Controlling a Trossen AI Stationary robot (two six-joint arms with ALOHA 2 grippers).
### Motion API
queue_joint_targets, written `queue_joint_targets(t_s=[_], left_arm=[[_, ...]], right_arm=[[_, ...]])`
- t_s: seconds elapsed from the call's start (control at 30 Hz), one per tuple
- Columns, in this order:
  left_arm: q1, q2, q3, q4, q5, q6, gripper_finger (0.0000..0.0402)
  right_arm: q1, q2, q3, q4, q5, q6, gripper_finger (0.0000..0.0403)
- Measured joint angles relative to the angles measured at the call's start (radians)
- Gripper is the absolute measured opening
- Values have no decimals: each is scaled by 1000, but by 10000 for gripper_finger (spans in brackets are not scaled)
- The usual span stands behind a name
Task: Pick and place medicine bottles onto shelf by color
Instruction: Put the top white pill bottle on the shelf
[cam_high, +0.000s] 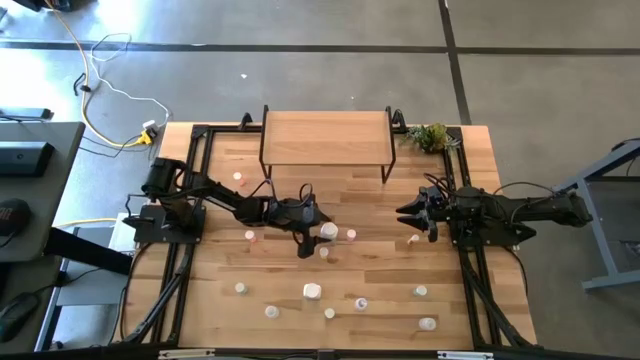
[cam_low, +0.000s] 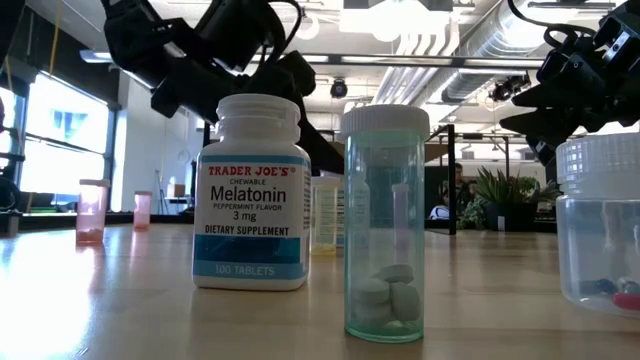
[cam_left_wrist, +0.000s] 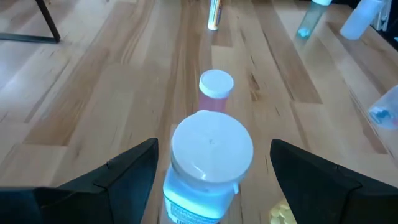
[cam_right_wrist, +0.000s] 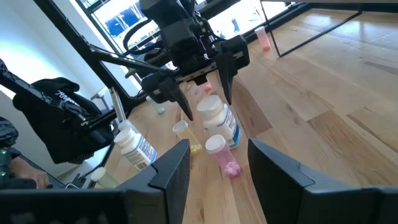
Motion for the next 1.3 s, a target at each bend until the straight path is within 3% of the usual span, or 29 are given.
queue_joint_targets(t_s=[0.27, 0.8, 1.3], left_arm=[[0, 0, 0, 1, -15, 0, 287], [0, 0, 0, 2, -19, 0, 177], [3, -42, -1, 11, -31, -27, 172]], right_arm=[[0, 0, 0, 0, 0, 0, 154], [0, 0, 0, 0, 0, 0, 154], [0, 0, 0, 0, 0, 0, 154]])
